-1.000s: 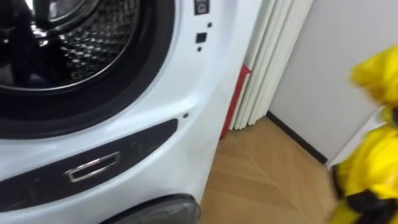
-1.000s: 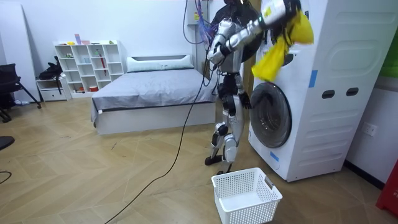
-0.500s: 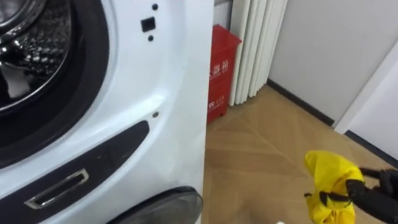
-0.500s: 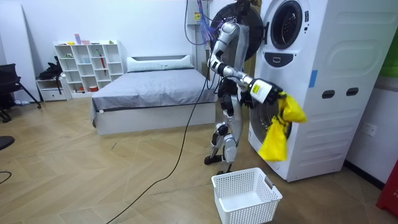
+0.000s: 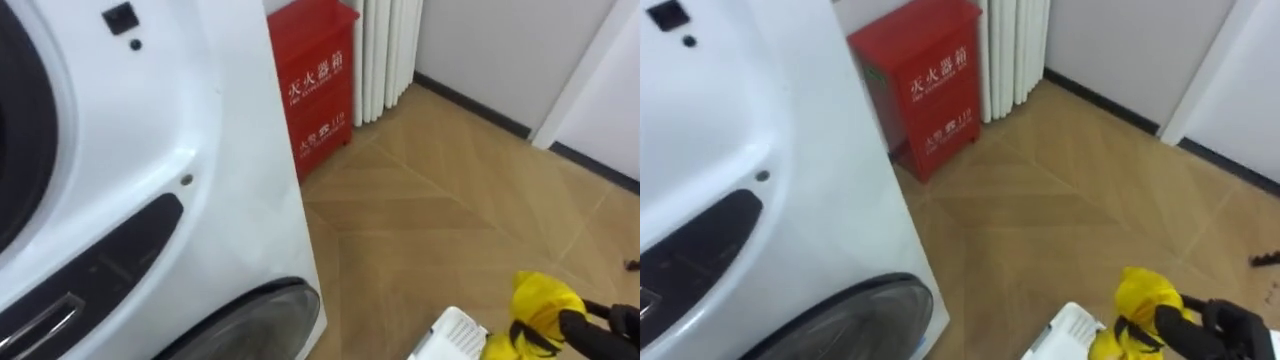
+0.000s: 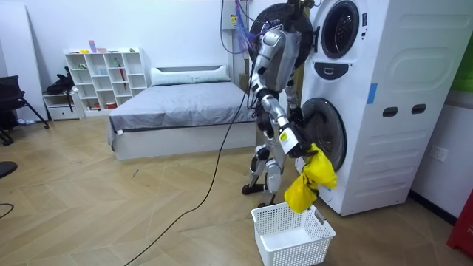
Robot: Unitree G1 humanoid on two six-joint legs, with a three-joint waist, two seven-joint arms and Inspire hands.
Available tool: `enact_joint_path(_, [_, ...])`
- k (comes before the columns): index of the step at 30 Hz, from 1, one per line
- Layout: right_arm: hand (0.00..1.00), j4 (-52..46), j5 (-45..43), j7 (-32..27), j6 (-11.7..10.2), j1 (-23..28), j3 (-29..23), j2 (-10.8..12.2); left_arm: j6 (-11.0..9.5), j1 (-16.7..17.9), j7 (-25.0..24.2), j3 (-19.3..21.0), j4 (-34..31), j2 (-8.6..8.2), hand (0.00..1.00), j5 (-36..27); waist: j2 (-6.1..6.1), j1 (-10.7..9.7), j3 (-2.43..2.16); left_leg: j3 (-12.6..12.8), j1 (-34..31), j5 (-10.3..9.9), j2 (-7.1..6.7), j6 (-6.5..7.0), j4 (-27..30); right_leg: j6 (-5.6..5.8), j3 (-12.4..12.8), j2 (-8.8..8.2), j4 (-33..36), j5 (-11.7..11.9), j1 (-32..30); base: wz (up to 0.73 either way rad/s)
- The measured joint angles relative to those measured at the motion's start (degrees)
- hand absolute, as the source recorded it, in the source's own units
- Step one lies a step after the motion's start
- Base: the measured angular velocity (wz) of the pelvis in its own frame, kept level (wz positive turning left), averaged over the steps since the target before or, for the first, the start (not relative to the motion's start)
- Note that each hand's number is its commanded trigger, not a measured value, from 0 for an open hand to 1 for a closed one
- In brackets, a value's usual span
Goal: Pick clothes from washing machine
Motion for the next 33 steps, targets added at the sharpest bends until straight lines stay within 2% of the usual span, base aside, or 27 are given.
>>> enact_joint_path(8, [1.00, 2.0, 0.3, -0.7, -0.5, -1.1, 1.0, 0.1, -1.1, -2.1, 0.0, -1.3, 0.4, -1.40, 0.00, 0.2, 0.56, -0.5, -0.06, -0.2, -1.3, 0.2, -1.02, 0.33, 0.2, 0.37, 1.4, -0.08, 2.4, -0.5, -2.5, -0.07])
enact_joint_path(9, [0.80, 2.2, 0.3, -0.7, -0.6, -1.2, 1.0, 0.1, -1.3, -2.3, 0.0, -1.3, 0.6, -1.61, 0.00, 0.2, 0.87, -0.5, -0.22, -0.3, -1.7, 0.2, -1.11, 0.34, 0.3, 0.38, 1.5, -0.15, 2.5, -0.5, -3.0, 0.00])
enact_joint_path(10, [0.40, 2.5, 0.4, -0.6, -0.6, -1.2, 1.1, 0.1, -1.5, -2.3, 0.0, -1.3, 0.7, -1.70, 0.00, 0.2, 1.07, -0.3, -0.18, -0.4, -1.8, 0.2, -1.16, 0.35, 0.5, 0.39, 1.5, -0.18, 2.6, -0.5, -3.2, 0.00])
enact_joint_path(11, [0.15, 2.9, 0.4, -0.6, -0.9, -1.2, 1.1, 0.1, -1.5, -2.3, 0.0, -1.3, 0.8, -1.72, 0.00, 0.1, 1.12, -0.2, -0.20, -0.3, -1.8, 0.2, -1.17, 0.35, 0.5, 0.39, 1.6, -0.16, 2.7, -0.5, -3.2, -0.03])
enact_joint_path(12, [0.00, 3.9, 0.4, -0.7, -1.2, -1.3, 1.1, 0.1, -1.6, -2.3, 0.0, -1.3, 0.9, -1.78, 0.00, 0.1, 1.41, -0.1, -0.18, -0.3, -1.8, 0.2, -1.17, 0.35, 0.6, 0.39, 1.6, -0.11, 2.8, -0.5, -3.3, 0.00])
enact_joint_path(15, [0.00, 6.2, 0.3, -0.6, -1.7, -1.8, 1.2, 0.1, -1.6, -2.3, 0.0, -1.3, 1.0, -2.46, 0.00, 0.0, 2.51, -0.1, -0.14, -0.3, -2.0, 0.2, -1.22, 0.35, 0.6, 0.44, 1.6, -0.09, 2.9, -0.5, -3.6, 0.00])
enact_joint_path(17, [0.00, 6.9, 0.1, -0.4, -1.8, -1.8, 2.1, 0.0, -1.7, -2.4, 0.0, -1.3, 1.0, -2.62, 0.00, 0.1, 2.77, -0.1, -0.14, -0.4, -2.2, 0.2, -1.34, 0.35, 0.6, 0.41, 1.7, -0.12, 3.5, -0.8, -4.1, 0.00])
enact_joint_path(20, [0.00, 10.1, 0.1, 1.7, -2.3, -1.7, 3.3, 0.0, -2.3, -2.6, -0.1, -1.3, 1.1, -2.74, 0.00, 0.1, 2.76, -0.1, -0.14, -0.6, -2.3, 0.2, -1.20, 0.36, 0.7, 0.21, 1.5, -0.09, 3.7, -1.0, -4.1, 0.03])
enact_joint_path(22, [0.00, 10.8, 0.1, 3.1, -2.3, -1.6, 3.3, 0.0, -2.7, -2.6, -0.3, -1.2, 1.1, -2.79, 0.00, 0.2, 2.75, -0.3, -0.13, -1.7, -2.3, 0.2, -1.31, 0.36, 0.7, 0.18, 1.4, -0.12, 4.1, -1.2, -4.1, 0.00])
enact_joint_path(25, [0.00, 10.8, 0.1, 4.5, -3.4, -1.6, 3.3, 0.0, -3.0, -2.8, -0.9, -1.1, 1.2, -2.81, 0.00, 0.2, 2.69, -0.3, -0.10, -1.7, -2.3, 0.2, -1.38, 0.36, 0.8, 0.27, 1.3, -0.23, 4.4, -1.5, -4.1, 0.08])
enact_joint_path(30, [0.00, 10.9, -0.1, 5.8, -3.7, -1.5, 3.3, 0.0, -3.0, -3.0, -1.0, -1.1, 1.2, -2.81, 0.00, 0.1, 2.54, -0.3, -0.01, -1.6, -2.2, 0.2, -1.32, 0.36, 1.0, 0.05, 0.5, -0.62, 4.7, -1.8, -3.9, 0.05])
enact_joint_path(33, [0.00, 10.9, -0.1, 6.0, -3.7, -1.3, 3.3, 0.0, -3.1, -3.0, -1.0, -1.0, 1.2, -2.80, 0.00, 0.0, 2.12, -0.6, 0.23, -1.7, -2.1, 0.2, -1.40, 0.36, 1.0, -0.05, -0.1, -0.94, 5.3, -2.4, -4.0, 0.08])
